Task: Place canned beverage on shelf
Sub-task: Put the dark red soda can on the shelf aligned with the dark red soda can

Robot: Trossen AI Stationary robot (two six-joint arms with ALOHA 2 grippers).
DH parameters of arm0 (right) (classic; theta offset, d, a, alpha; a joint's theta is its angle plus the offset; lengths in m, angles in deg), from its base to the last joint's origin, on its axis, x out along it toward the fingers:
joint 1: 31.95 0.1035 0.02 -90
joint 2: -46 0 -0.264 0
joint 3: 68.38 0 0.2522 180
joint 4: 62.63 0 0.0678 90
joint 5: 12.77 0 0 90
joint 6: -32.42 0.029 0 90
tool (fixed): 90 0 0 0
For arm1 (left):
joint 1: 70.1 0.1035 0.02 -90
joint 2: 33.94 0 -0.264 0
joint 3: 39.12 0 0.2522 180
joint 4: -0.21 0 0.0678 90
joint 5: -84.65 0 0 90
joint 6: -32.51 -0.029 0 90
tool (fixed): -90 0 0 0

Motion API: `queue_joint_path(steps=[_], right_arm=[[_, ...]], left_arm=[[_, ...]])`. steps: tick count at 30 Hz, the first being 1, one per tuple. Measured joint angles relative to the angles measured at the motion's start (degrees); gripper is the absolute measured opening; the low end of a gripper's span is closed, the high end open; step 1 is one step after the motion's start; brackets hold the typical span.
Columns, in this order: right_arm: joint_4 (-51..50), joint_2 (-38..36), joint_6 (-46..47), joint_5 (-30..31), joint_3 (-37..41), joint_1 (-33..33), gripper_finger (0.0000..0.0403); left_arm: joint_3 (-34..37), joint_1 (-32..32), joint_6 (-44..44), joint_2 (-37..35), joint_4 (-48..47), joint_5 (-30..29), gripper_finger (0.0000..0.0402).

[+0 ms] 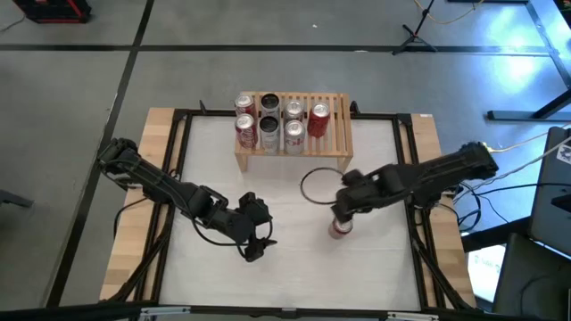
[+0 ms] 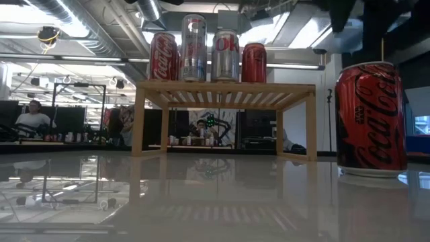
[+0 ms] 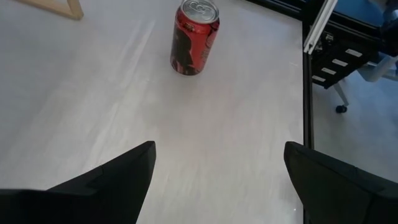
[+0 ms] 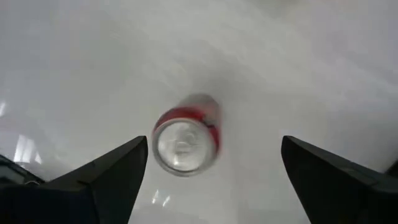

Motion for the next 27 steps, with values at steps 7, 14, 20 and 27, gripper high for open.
queue_joint_path(steps=[7,14,20,27], right_arm=[[2.8,-10.9,-1.4,9.9,2.4,11.5,0.0354],[14.8,-20.6,-1.0,23.9,19.0,26.1,0.0351],[19.1,-23.2,3.5,21.1,30.8,32.5,0.0351],[34.2,-22.4,-4.4,24.5,44.2,33.9,0.0351]], left_arm=[[0.0,0.0,0.0,0.0,0.0,0.1,0.0351],[0.0,0.0,0.1,0.0,0.6,-0.2,0.0351],[0.0,0.0,0.2,0.0,3.0,-0.3,0.0351],[0.0,0.0,4.8,0.0,3.9,-0.6,0.0351]])
